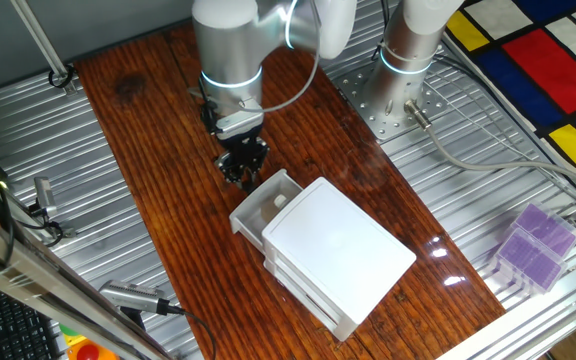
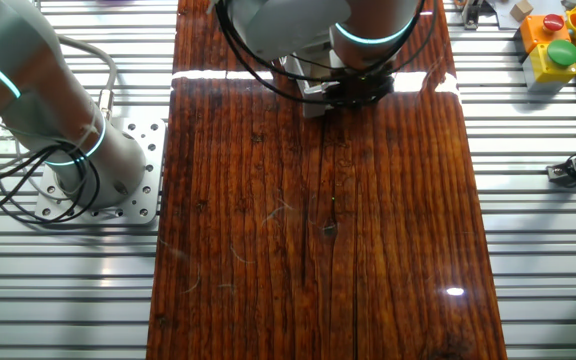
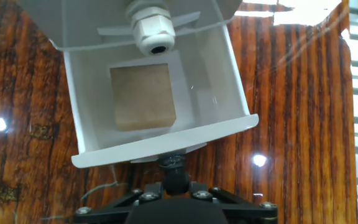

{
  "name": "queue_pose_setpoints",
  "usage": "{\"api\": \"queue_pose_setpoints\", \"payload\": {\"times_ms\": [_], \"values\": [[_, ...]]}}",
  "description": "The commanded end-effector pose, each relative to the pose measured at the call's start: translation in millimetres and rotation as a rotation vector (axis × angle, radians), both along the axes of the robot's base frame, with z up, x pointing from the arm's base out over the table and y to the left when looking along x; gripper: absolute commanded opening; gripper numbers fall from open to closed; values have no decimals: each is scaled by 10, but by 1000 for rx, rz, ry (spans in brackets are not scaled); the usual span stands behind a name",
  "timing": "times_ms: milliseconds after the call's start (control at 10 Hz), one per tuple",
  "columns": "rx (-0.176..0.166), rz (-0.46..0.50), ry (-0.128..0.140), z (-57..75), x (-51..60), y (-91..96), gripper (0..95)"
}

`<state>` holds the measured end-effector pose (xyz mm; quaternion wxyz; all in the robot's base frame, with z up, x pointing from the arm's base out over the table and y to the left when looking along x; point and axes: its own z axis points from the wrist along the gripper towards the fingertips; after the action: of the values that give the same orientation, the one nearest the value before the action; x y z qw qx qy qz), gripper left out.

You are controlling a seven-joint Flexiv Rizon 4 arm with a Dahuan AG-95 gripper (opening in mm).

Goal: Take something out of a drawer

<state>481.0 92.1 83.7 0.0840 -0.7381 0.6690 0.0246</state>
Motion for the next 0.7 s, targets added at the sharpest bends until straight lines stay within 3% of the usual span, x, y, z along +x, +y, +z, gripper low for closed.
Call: {"api": "queue_pose_setpoints", "payload": {"times_ms": [100,700], "values": [[-5,15,2,-6,1,2,0],[-7,49,-2,-25,7,-135,0]]}}
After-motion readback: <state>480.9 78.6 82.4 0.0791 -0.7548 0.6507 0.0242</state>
